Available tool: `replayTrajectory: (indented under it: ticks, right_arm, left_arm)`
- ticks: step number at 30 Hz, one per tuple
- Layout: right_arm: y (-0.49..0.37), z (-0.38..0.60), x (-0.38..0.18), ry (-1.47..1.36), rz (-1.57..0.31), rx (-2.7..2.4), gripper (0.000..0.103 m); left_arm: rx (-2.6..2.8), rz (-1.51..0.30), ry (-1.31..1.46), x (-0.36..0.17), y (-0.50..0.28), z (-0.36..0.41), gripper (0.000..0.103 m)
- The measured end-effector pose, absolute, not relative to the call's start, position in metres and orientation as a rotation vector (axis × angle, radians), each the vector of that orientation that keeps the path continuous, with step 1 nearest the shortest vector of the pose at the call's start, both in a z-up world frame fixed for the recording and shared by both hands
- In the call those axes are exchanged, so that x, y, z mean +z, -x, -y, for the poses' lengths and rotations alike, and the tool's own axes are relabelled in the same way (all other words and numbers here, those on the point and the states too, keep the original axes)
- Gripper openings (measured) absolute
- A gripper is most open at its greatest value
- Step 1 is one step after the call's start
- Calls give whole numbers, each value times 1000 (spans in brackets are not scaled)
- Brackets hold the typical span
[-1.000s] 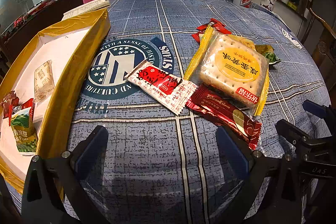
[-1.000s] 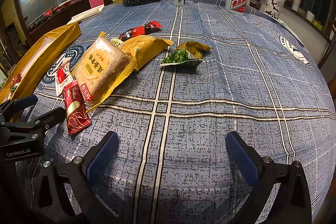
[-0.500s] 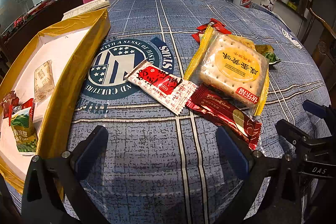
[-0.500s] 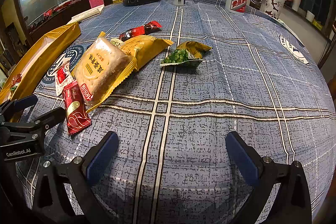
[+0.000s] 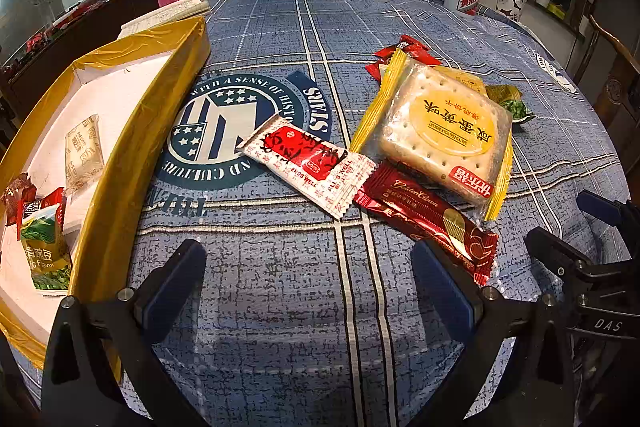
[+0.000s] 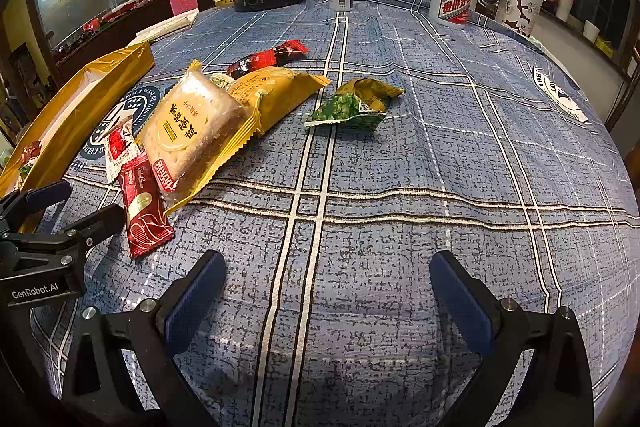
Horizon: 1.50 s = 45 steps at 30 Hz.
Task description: Organize snacks
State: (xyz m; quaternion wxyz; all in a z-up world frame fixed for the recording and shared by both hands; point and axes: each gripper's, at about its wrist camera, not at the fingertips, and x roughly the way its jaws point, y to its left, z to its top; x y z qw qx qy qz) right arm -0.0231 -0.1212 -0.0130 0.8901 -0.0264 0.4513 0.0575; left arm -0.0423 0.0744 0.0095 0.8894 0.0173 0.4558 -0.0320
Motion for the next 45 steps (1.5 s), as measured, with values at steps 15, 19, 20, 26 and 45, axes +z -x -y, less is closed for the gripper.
replayTrajectory:
  ticks: [15,19,20,26,45]
  right_arm:
    - [26,131,5,-107,-925,150,74]
    - [47,128,30,-156,-806,153,74]
    - [53,129,38,-213,-778,192,73]
    - [68,143,73,-545,-717,366,55]
    - [102,204,381,-260,-446,194,58]
  left_arm:
    - [-128,-1039,3,17,49,-68,95]
    - [-180,-910,123,55,76,-79,89]
    - [-179,-850,127,69,86,-81,89]
    - [-318,-701,249,149,129,-103,89]
    - [-201,-378,101,431,130,-175,93]
